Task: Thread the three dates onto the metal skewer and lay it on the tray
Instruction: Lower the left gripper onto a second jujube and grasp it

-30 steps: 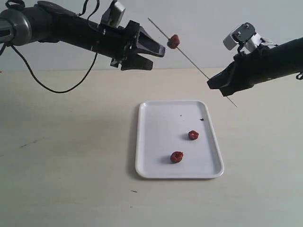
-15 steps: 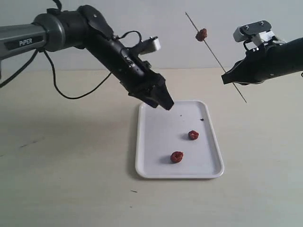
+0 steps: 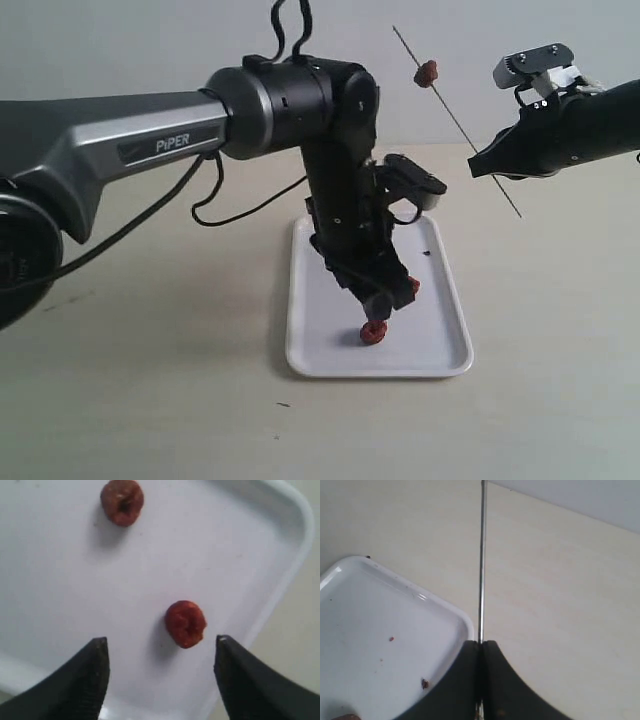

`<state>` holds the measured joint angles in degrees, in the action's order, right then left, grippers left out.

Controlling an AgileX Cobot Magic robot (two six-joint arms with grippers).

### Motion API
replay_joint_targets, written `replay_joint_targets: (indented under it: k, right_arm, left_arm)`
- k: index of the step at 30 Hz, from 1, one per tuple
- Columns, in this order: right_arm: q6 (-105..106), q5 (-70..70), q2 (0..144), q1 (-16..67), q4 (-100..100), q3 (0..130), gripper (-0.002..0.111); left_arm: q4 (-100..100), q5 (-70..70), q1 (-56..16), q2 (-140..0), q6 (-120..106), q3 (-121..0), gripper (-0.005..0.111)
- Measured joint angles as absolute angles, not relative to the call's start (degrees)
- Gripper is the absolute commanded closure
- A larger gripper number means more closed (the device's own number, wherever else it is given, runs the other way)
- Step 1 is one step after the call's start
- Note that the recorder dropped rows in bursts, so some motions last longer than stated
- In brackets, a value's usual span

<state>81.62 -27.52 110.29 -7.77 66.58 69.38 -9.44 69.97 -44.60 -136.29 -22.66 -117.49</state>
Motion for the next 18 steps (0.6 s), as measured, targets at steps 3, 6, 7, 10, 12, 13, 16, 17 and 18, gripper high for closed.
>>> replay_joint_targets:
  k: [3, 6, 7, 10, 12, 13, 16, 17, 18]
  right_arm:
    - [81.62, -27.52, 110.29, -7.77, 66.58, 69.38, 0.108]
    - [81.62, -27.52, 110.29, -7.77, 66.58, 69.38, 0.108]
    - [81.62, -27.52, 110.29, -7.77, 66.58, 69.38, 0.108]
    - [81.62, -27.52, 110.29, -7.77, 66.58, 69.38, 0.108]
    - [81.62, -27.52, 110.29, -7.77, 66.58, 69.38, 0.108]
    - [81.62, -27.52, 110.29, -7.77, 66.58, 69.38, 0.108]
    - [81.62, -27.52, 110.29, -7.77, 66.58, 69.38, 0.108]
    - [81.62, -27.52, 110.29, -7.77, 66.58, 69.38, 0.108]
    - [81.62, -27.41, 110.29, -7.77, 66.58, 69.38, 0.108]
  left_arm:
    - [-9.09, 69.97, -46.07, -136.29, -21.28, -117.49, 0.046]
    - [-8.85, 68.70, -47.04, -136.29, -20.74, -117.49, 0.046]
    - [-8.85, 67.99, -47.18, -136.29, -20.61, -117.49, 0.046]
    - [-7.92, 66.87, -47.27, -136.29, -19.64, -117.49, 0.046]
    - [-6.36, 66.72, -47.27, -136.29, -18.80, -117.49, 0.046]
    - [-5.94, 66.47, -47.27, -136.29, -18.51, -117.23, 0.046]
    - [-5.43, 65.53, -47.27, -136.29, -18.16, -115.77, 0.046]
    - [-5.32, 65.15, -47.27, -136.29, -18.16, -114.97, 0.046]
    - [-5.24, 64.90, -47.27, -136.29, -18.07, -114.34, 0.046]
